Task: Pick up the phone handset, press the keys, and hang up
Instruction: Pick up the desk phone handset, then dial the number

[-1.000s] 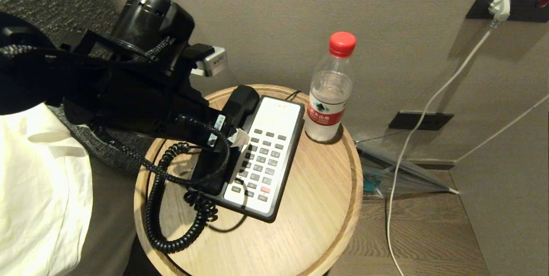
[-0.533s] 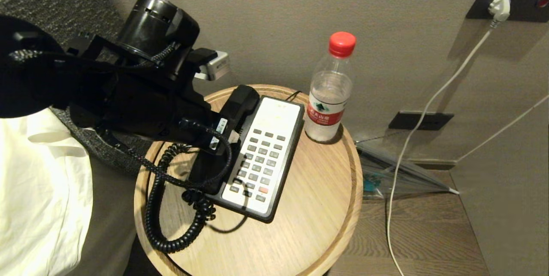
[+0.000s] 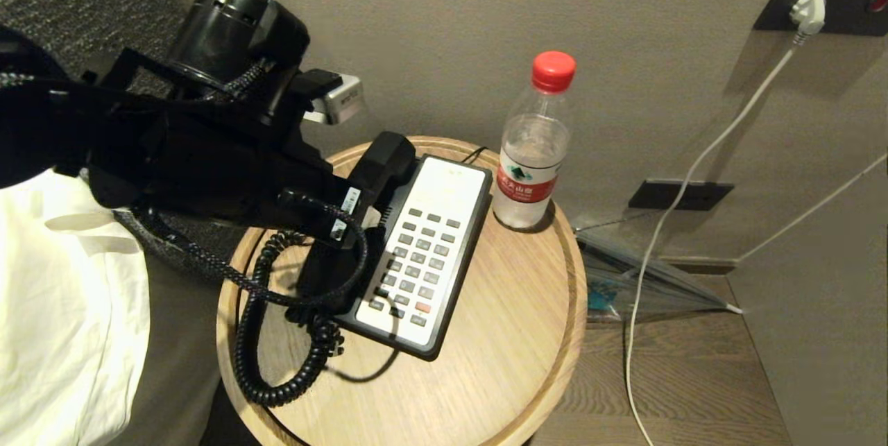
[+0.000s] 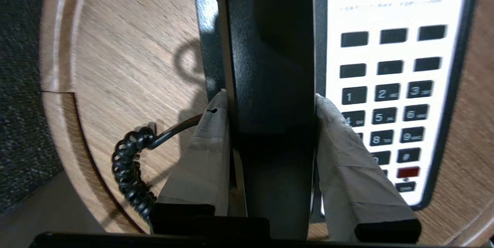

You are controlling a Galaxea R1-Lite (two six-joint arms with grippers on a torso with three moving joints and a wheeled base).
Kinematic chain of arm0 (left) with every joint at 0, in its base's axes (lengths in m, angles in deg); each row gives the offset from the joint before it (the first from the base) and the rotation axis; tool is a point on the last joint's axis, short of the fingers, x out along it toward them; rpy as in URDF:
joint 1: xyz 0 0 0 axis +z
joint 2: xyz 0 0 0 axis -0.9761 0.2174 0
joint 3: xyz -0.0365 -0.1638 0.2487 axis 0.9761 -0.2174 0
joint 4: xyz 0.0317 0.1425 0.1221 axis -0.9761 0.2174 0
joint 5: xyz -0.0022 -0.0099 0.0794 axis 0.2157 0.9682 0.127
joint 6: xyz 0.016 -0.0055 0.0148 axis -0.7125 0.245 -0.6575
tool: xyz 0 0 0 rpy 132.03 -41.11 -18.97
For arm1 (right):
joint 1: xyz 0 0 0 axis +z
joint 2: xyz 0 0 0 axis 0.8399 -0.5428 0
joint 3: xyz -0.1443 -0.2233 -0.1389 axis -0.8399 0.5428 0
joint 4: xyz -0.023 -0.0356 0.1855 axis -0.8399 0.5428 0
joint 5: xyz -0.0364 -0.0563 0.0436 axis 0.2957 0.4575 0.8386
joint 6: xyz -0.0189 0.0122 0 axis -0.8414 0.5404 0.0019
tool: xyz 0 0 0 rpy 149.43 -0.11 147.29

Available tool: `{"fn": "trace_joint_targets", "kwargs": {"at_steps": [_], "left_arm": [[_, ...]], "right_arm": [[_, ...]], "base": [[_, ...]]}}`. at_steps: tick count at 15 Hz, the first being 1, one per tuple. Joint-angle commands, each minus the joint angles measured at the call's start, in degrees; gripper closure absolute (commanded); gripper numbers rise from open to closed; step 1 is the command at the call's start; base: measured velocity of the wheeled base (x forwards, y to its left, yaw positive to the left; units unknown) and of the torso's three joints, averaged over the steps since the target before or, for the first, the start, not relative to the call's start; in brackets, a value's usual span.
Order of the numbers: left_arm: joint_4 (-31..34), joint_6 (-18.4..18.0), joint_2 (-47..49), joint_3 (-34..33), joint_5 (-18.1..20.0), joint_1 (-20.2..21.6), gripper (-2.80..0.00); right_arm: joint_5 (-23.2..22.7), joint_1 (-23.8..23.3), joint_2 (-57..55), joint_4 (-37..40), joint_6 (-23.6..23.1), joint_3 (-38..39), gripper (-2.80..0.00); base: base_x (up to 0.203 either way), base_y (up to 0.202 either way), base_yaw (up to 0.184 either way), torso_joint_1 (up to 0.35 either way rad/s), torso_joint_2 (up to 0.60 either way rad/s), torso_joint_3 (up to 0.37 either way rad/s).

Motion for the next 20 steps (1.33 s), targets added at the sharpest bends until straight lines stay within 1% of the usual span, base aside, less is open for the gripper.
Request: {"fn": "trace_joint_targets", "kwargs": {"at_steps": [1, 4, 7, 8, 10, 12, 15, 16, 17, 18, 19, 20], "left_arm": [[0.3, 0.1, -2.5, 0.7, -0.1, -0.1, 0.0], [0.3, 0.5, -6.2, 1.1, -0.1, -0.5, 0.0], [0.3, 3.6, -9.5, 1.0, 0.1, -0.5, 0.0], [0.4, 5.3, -12.3, 0.6, 0.4, -0.5, 0.0], [0.6, 11.7, -19.2, -1.5, 1.2, -0.4, 0.0], [0.3, 19.7, -24.9, -5.4, 3.7, -0.4, 0.0], [0.1, 33.9, -37.8, -12.2, 10.5, -0.3, 0.0], [0.0, 37.7, -41.4, -14.1, 13.7, -0.2, 0.0], [-0.1, 40.3, -44.3, -15.5, 17.6, -0.2, 0.0], [-0.2, 42.0, -46.3, -16.6, 20.9, -0.2, 0.0], [-0.9, 43.3, -46.8, -17.2, 21.8, -0.1, 0.0], [-0.9, 43.3, -46.8, -17.2, 21.7, -0.1, 0.0]], "right_arm": [[0.0, 0.0, 0.7, 0.0, 0.0, 0.1, 0.0], [0.0, 0.0, 0.7, 0.0, 0.0, 0.1, 0.0], [0.0, 0.0, 0.7, 0.0, 0.0, 0.1, 0.0], [0.0, 0.0, 0.7, 0.0, 0.0, 0.1, 0.0], [0.0, 0.0, 0.7, 0.0, 0.0, 0.1, 0.0], [0.0, 0.0, 0.7, 0.0, 0.0, 0.1, 0.0], [0.0, 0.0, 0.7, 0.0, 0.0, 0.1, 0.0], [0.0, 0.0, 0.7, 0.0, 0.0, 0.1, 0.0], [0.0, 0.0, 0.7, 0.0, 0.0, 0.1, 0.0], [0.0, 0.0, 0.7, 0.0, -0.2, 0.1, 0.0], [0.0, 0.0, 0.7, 0.0, -0.2, 0.1, 0.0], [0.0, 0.0, 0.7, 0.0, -0.2, 0.1, 0.0]], "base": [[0.0, 0.0, 0.0, 0.0, 0.0, 0.0], [0.0, 0.0, 0.0, 0.0, 0.0, 0.0], [0.0, 0.0, 0.0, 0.0, 0.0, 0.0], [0.0, 0.0, 0.0, 0.0, 0.0, 0.0], [0.0, 0.0, 0.0, 0.0, 0.0, 0.0], [0.0, 0.0, 0.0, 0.0, 0.0, 0.0], [0.0, 0.0, 0.0, 0.0, 0.0, 0.0], [0.0, 0.0, 0.0, 0.0, 0.0, 0.0], [0.0, 0.0, 0.0, 0.0, 0.0, 0.0], [0.0, 0.0, 0.0, 0.0, 0.0, 0.0], [0.0, 0.0, 0.0, 0.0, 0.0, 0.0], [0.0, 0.0, 0.0, 0.0, 0.0, 0.0]]}}
